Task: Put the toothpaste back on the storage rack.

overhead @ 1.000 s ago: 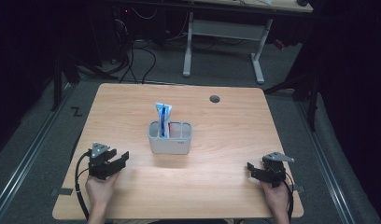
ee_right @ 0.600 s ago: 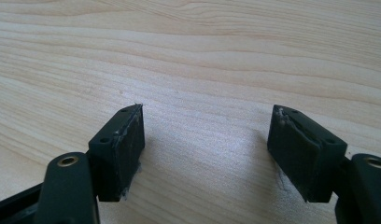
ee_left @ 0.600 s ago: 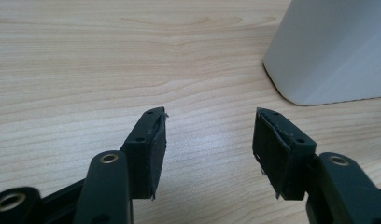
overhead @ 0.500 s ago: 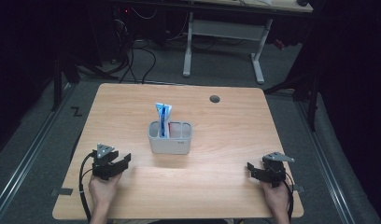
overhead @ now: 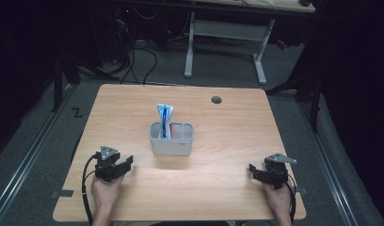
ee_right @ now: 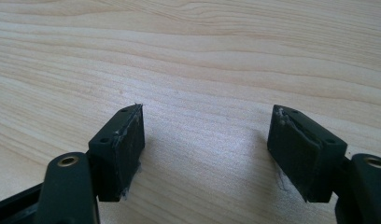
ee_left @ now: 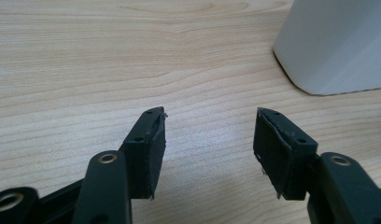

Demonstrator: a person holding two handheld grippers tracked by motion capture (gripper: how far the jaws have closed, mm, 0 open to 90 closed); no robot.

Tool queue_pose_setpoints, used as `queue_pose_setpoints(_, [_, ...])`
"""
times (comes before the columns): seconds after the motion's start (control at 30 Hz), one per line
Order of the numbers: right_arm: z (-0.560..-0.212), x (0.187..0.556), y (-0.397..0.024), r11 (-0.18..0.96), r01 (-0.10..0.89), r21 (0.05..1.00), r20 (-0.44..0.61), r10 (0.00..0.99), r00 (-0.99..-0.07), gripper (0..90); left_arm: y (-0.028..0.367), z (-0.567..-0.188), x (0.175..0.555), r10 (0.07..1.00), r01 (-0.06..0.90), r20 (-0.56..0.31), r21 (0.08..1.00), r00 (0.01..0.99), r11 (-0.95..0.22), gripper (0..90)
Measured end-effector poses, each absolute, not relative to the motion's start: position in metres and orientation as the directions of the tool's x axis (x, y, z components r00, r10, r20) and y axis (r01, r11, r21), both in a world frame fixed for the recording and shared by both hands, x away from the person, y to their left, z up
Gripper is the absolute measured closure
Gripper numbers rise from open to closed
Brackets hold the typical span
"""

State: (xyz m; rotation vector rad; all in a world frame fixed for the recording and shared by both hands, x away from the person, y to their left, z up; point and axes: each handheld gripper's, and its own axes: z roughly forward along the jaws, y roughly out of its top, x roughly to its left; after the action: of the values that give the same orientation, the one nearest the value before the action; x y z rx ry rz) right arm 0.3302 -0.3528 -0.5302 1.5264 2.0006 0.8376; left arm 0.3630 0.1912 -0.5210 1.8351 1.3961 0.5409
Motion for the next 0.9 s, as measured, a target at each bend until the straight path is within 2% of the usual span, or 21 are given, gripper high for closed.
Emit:
queue_pose_setpoints(0.37, [-0.53, 0.33, -0.353, 0.188, 0.669, 0.719, -0.012, 0.966, -0.259, 27.5, 0.188, -0.526, 0.367, 0.944, 0.628, -0.101, 0.768, 0.314, -0.127, 44.2])
queue_pose_setpoints(0.9, [-0.53, 0.33, -0.353, 0.189, 0.669, 0.719, -0.012, 0.966, -0.259, 27.5, 0.182, -0.535, 0.372, 0.946, 0.636, -0.04, 0.749, 0.322, -0.185, 42.9])
